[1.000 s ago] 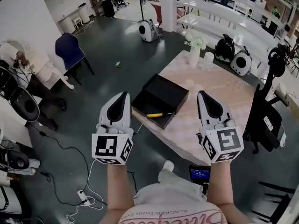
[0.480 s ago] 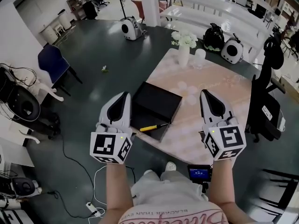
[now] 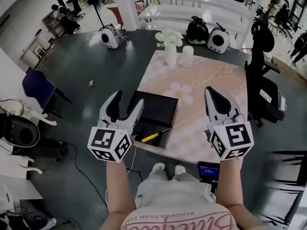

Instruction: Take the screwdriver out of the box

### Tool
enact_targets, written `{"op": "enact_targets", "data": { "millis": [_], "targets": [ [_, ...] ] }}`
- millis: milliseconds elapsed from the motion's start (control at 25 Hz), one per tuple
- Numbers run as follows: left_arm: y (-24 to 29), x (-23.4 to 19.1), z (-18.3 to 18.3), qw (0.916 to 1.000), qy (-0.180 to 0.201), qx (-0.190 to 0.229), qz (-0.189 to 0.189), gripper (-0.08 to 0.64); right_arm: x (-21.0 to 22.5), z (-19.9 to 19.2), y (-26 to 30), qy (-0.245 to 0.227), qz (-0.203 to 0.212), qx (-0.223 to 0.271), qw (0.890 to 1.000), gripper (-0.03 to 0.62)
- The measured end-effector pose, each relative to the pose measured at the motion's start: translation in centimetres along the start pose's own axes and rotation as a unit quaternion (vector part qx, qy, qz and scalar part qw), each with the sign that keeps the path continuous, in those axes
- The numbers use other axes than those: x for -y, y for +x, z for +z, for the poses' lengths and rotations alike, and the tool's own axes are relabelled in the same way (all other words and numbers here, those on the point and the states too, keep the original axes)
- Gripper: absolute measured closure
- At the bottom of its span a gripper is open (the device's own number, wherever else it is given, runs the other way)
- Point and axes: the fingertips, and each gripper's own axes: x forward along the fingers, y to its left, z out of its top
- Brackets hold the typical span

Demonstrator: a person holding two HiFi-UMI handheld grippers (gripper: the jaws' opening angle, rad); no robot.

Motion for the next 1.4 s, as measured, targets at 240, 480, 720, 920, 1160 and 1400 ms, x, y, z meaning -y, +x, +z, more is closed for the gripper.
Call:
{"op": "enact_targets", "data": {
  "millis": [240,480,720,920,1160,1400],
  "targets": [
    [2.2,0.6,-2.1,0.996,0.02,-0.053,-0.069,0.268,0.7,0.1,-0.6,-0.001,-0.05,-0.012,0.999,0.586],
    [3.2,1.2,-5.3,0.9873,0.001,-0.097,-0.126,0.272,0.8,-2.2,-1.4,0.009,-0.086,-0.047,0.995,0.586],
    [2.9,3.7,-11.2,0.9606,0.004,-0.191,-0.202,0.289,0.1,-5.6,-2.5,0.03,-0.108,-0.086,0.99,0.586],
    [2.6,5.3,-16.5,0.9379,0.011,-0.255,-0.235,0.31,-0.5,-10.3,-3.2,0.068,-0.117,-0.133,0.982,0.586],
    [1.5,6.8,-22.0,0.9025,0.031,-0.334,-0.27,0.353,-1.5,-16.1,-4.2,0.094,-0.123,-0.194,0.969,0.586],
    [0.1,7.9,-28.2,0.8358,0.06,-0.454,-0.304,0.373,-2.2,-18.9,-4.9,0.109,-0.122,-0.223,0.961,0.586]
  ]
}}
